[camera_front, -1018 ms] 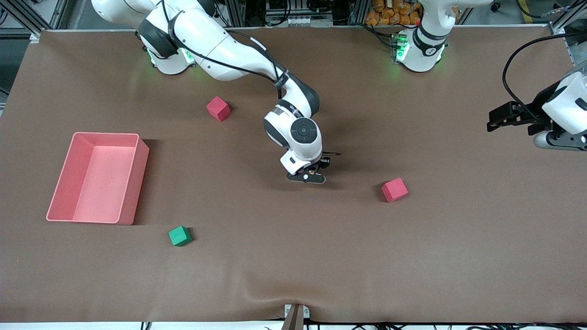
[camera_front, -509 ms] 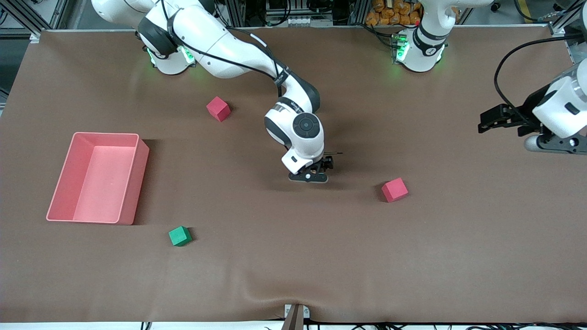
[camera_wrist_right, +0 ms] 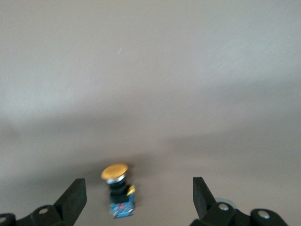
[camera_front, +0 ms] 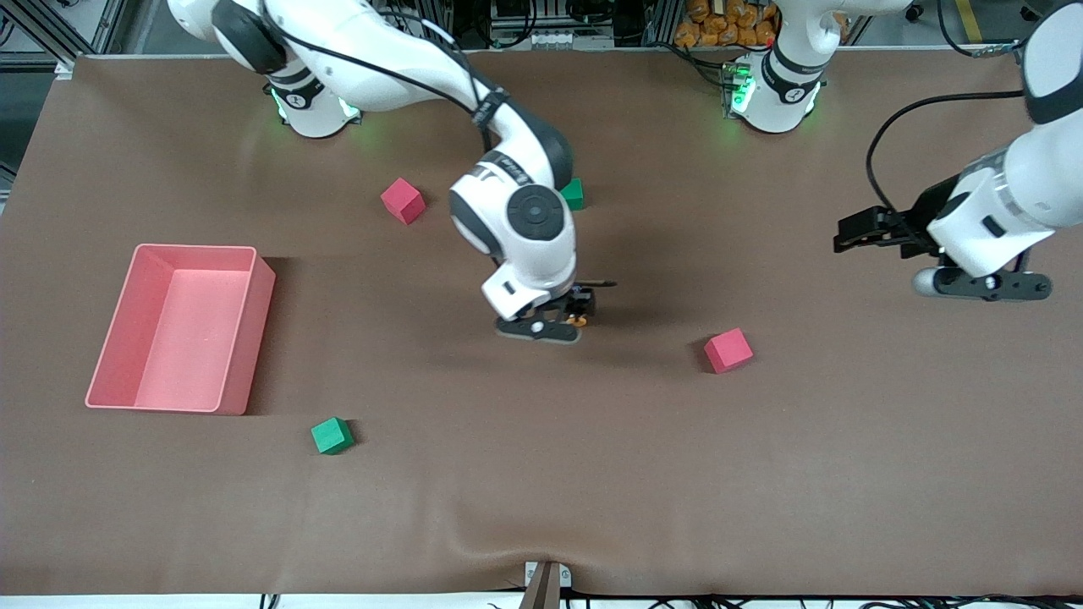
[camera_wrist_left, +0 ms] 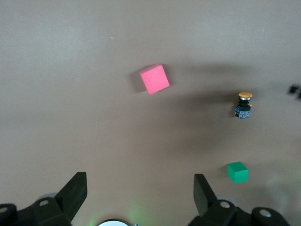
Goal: Place and upright button with both arms
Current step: 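Lower and release the button with the right gripper while the left gripper approaches, then retract the right gripper while the left gripper descends over the button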
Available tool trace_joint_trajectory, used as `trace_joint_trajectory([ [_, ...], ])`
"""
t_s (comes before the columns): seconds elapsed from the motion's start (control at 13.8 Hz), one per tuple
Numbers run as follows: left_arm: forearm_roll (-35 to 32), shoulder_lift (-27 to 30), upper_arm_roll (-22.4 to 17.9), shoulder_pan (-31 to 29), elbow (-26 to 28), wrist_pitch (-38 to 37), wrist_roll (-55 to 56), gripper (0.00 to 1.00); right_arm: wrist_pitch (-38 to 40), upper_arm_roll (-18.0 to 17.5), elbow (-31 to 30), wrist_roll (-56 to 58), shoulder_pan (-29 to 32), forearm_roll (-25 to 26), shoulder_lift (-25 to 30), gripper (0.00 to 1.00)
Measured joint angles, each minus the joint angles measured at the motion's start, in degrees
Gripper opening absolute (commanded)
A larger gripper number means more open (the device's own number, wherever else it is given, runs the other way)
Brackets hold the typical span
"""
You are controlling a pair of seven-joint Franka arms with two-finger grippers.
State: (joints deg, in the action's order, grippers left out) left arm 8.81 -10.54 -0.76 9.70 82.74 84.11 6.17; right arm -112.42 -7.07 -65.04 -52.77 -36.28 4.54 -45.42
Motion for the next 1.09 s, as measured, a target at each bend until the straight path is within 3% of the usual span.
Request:
trace_joint_trajectory([
  [0.29,0.0,-3.9,0.1,5.1,0.0,0.1,3.5,1.00,5.4,0.1,-1.5,8.5,8.9,0.0,4.9,1.00],
  [0.8,0.0,-15.6,0.1,16.4,-6.8,1.5,15.8,1.00,8.4,0.2,-12.8,28.9,26.2,0.1,14.6,1.00],
  [1.09,0.2,-21.8,0.4,18.9,-9.7,4.5,18.2,1.00,8.7,0.2,-22.5,37.0,30.3,0.1,22.3,1.00],
])
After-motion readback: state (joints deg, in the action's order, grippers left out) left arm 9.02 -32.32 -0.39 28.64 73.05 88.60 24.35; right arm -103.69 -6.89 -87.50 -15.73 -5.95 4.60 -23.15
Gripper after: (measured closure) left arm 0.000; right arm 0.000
